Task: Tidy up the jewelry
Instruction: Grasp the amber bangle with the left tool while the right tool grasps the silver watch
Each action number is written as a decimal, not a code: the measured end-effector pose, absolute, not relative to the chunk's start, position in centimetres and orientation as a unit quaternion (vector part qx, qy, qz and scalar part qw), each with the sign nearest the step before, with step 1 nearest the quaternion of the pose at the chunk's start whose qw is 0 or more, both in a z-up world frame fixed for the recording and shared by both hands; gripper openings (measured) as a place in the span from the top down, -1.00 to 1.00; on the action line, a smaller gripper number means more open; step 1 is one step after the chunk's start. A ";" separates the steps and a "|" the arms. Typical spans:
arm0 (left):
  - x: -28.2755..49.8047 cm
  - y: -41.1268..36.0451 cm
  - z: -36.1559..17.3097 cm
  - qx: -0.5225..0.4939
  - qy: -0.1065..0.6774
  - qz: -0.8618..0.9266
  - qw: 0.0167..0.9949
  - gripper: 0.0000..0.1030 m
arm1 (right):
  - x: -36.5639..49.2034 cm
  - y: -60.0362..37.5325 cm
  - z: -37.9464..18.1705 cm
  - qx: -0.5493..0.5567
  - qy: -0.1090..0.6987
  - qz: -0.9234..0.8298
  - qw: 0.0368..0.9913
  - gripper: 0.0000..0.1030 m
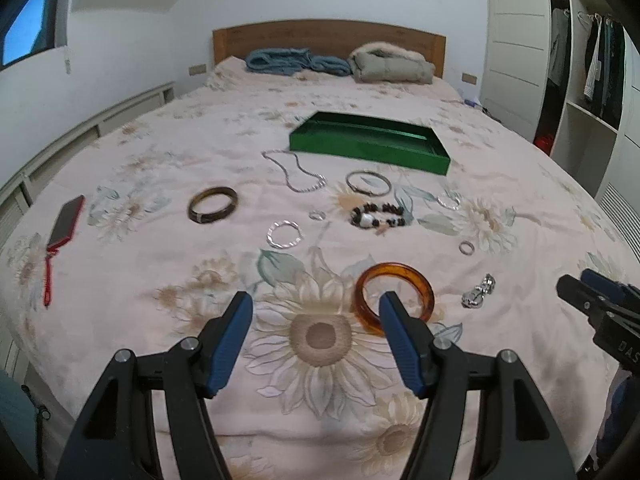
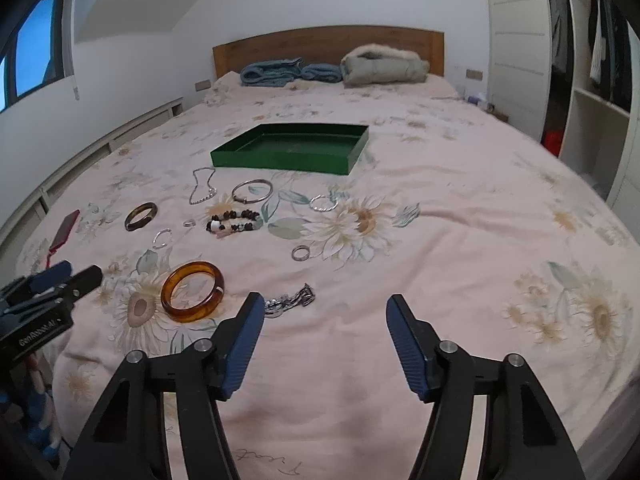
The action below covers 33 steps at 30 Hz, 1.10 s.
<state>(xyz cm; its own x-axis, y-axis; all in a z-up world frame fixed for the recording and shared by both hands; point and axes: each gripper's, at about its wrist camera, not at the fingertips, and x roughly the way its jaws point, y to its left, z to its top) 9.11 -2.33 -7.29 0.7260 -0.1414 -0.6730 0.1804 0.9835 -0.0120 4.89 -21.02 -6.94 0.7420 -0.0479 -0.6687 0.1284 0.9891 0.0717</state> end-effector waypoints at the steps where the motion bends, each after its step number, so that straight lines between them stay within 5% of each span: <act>1: 9.4 -2.5 -7.6 0.026 0.365 -0.092 0.926 -0.18 | 5.2 -21.1 -7.3 0.063 0.361 -0.041 0.929 -0.10; 11: 13.5 -4.6 -10.5 0.018 0.417 -0.131 0.899 0.09 | 8.6 -21.3 -10.5 0.099 0.405 0.002 0.909 0.02; 29: 18.4 -7.0 -14.9 0.041 0.465 -0.151 0.872 0.20 | 14.6 -21.1 -14.9 0.132 0.463 0.025 0.876 0.04; 33: 18.6 -7.5 -15.1 0.052 0.460 -0.156 0.872 0.36 | 15.5 -20.1 -15.3 0.101 0.466 0.029 0.878 0.10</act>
<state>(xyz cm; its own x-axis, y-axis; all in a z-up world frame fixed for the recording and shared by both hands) 18.62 -7.45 -15.06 0.5277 -0.2233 -0.8196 0.3198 0.9461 -0.0519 15.45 -20.11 -15.29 0.5637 0.1443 -0.8133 0.0435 0.9781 0.2037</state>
